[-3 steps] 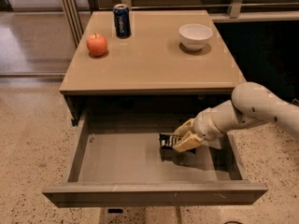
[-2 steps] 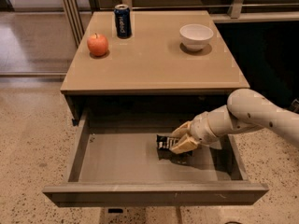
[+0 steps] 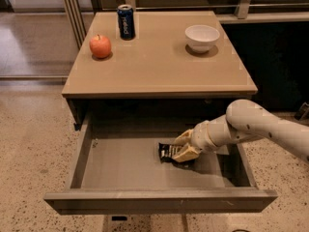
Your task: Place rxbar chocolate into top drawer
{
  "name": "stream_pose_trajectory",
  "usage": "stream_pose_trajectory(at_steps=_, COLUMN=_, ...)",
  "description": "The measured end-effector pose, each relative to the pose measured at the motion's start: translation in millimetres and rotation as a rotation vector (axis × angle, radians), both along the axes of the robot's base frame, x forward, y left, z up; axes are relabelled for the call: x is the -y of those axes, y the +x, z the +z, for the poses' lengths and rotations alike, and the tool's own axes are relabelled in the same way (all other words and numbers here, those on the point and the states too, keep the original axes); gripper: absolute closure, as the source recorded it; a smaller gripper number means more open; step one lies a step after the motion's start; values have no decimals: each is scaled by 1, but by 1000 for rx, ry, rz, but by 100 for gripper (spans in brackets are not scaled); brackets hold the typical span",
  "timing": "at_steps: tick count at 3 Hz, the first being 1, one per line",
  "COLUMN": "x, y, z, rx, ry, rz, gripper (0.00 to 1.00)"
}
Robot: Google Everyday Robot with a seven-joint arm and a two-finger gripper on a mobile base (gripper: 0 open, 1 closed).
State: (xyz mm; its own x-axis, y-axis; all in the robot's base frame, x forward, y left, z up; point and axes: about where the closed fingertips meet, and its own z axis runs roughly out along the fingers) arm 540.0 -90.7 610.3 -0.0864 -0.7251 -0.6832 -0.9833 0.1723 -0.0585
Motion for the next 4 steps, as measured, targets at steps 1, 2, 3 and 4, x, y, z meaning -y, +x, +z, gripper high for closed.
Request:
stream_pose_trajectory(at_steps=1, x=-1, y=2, z=-14, rx=-1, ry=-17, rz=7, gripper=100)
stream_pose_trajectory(at_steps=2, x=-1, y=3, z=-15, rx=-1, ry=-19, rz=8, gripper=86)
stream_pose_trajectory(at_steps=3, x=-1, y=3, z=-15, rx=-1, ry=-19, rz=8, gripper=63)
stream_pose_trajectory(at_steps=4, x=-1, y=3, z=-15, rx=-1, ry=-19, rz=8, gripper=40)
